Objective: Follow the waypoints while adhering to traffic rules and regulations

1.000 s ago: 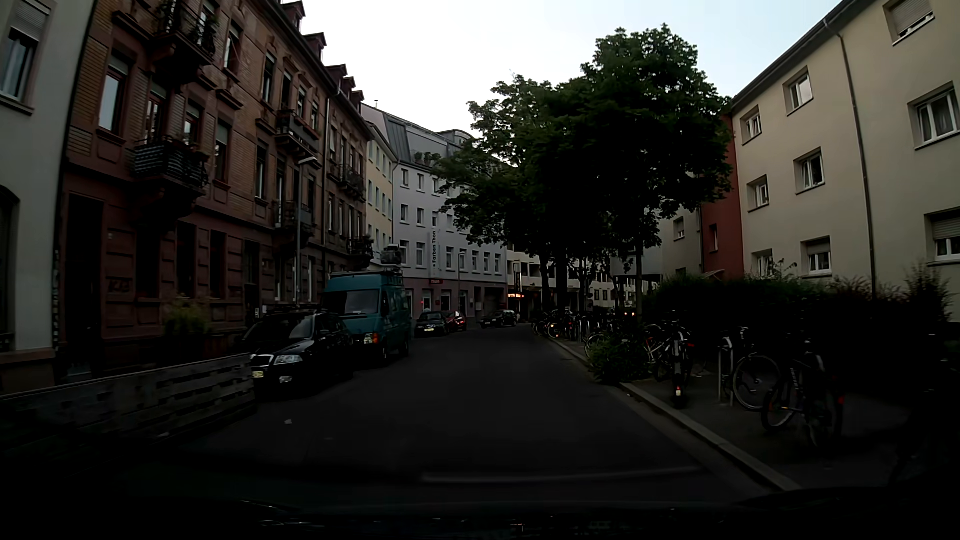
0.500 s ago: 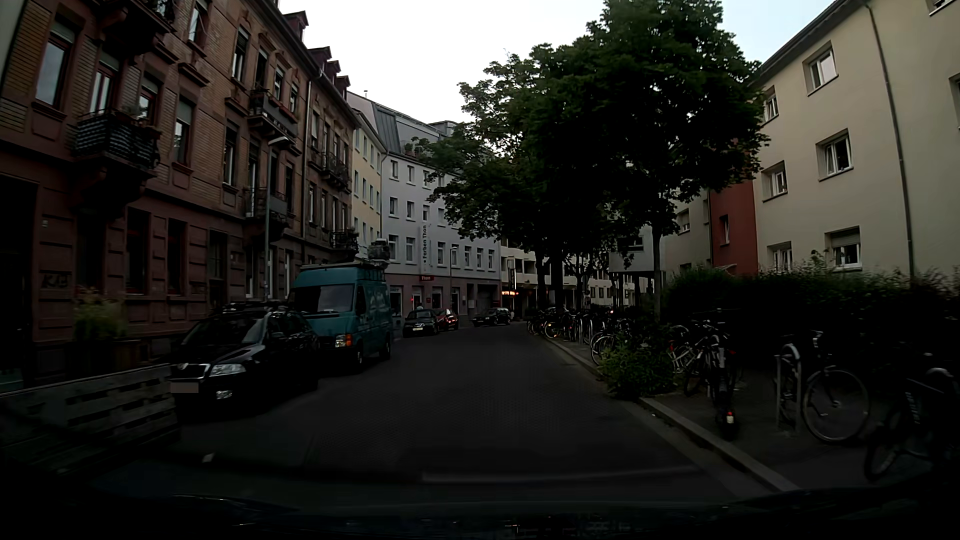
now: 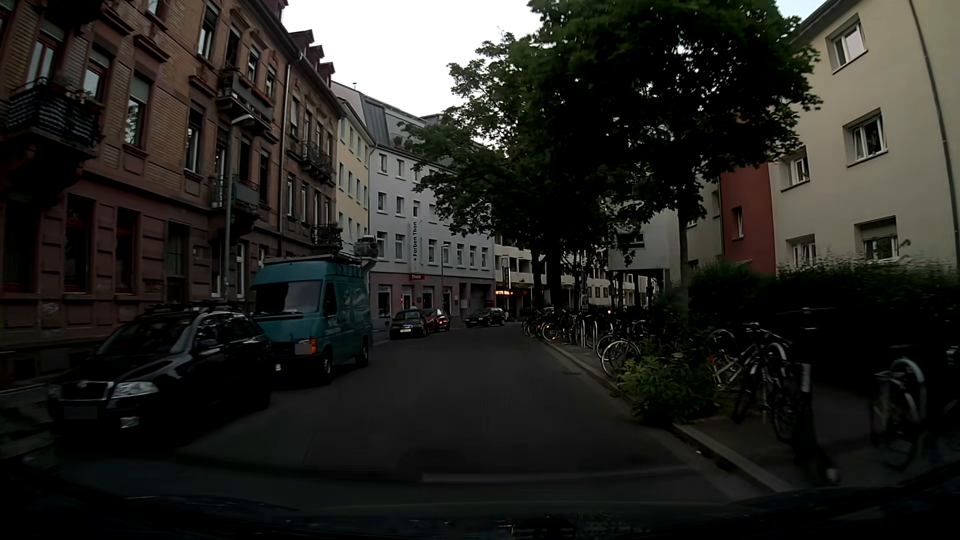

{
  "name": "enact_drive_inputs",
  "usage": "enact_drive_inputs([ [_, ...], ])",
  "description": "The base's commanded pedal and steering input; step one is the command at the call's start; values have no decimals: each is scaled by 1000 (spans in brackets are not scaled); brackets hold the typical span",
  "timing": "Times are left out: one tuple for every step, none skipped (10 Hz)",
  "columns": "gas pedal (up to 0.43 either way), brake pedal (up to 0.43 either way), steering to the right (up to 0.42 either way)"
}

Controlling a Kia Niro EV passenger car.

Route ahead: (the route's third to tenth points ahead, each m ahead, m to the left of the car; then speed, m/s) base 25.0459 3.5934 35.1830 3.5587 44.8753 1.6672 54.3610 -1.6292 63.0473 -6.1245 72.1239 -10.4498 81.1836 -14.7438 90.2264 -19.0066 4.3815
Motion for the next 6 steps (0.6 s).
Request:
enact_drive_inputs([
  [28, 0, 14],
  [39, 0, 13],
  [39, 0, 11],
  [39, 0, 10],
  [39, 0, 9],
  [28, 0, 9],
])
